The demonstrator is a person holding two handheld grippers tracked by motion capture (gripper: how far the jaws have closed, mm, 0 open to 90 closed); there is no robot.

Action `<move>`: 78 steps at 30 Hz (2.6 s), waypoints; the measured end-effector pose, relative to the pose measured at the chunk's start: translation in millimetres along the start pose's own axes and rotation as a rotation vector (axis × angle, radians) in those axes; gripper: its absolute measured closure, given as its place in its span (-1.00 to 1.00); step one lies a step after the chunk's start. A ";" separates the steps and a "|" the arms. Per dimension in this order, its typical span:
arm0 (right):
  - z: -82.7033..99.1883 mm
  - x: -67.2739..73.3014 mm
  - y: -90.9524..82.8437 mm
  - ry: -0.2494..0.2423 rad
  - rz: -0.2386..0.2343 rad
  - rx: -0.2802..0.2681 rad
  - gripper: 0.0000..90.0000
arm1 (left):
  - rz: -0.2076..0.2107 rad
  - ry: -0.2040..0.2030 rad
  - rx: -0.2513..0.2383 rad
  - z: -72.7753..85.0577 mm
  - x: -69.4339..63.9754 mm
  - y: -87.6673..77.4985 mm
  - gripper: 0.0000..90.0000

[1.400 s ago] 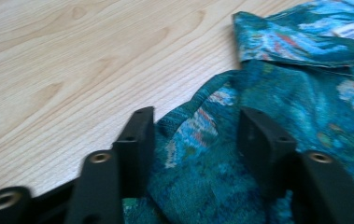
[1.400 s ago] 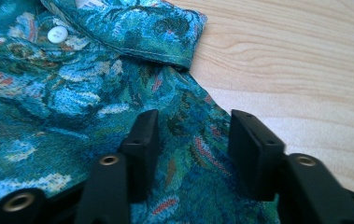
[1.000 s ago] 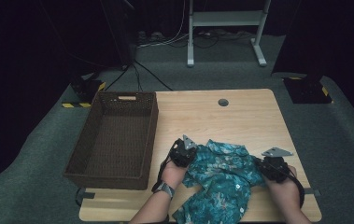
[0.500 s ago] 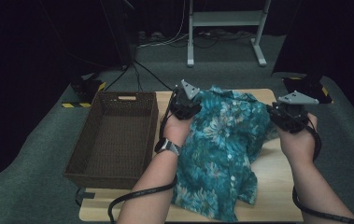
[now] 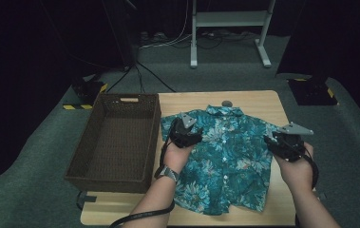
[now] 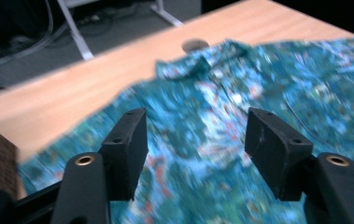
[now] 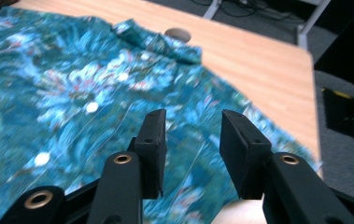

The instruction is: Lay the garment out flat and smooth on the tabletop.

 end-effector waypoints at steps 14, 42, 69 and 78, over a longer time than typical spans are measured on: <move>57.5 22.7 -4.1 0.026 -0.059 0.031 0.29 | 0.123 -0.005 0.072 70.0 -23.5 -21.2 -0.19; 136.5 47.7 6.1 0.088 -0.144 0.157 0.70 | 0.113 0.061 0.147 141.2 -27.6 -31.9 -0.38; 147.8 10.8 -28.3 0.087 -0.020 0.159 0.44 | 0.121 0.179 0.136 139.3 -47.4 -43.2 -0.44; 126.9 -45.9 -3.9 0.172 0.067 0.106 0.55 | 0.201 0.152 0.140 140.9 -59.5 -40.8 -0.52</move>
Point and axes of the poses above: each handheld gripper's, and its own axes: y roughly forward along the jaws, z roughly out of its underside, x roughly to its left, the point moved 7 cm from there along y, roughly forward along the jaws, and after that the axes turned 11 degrees about -z, right-handed, at the moved point
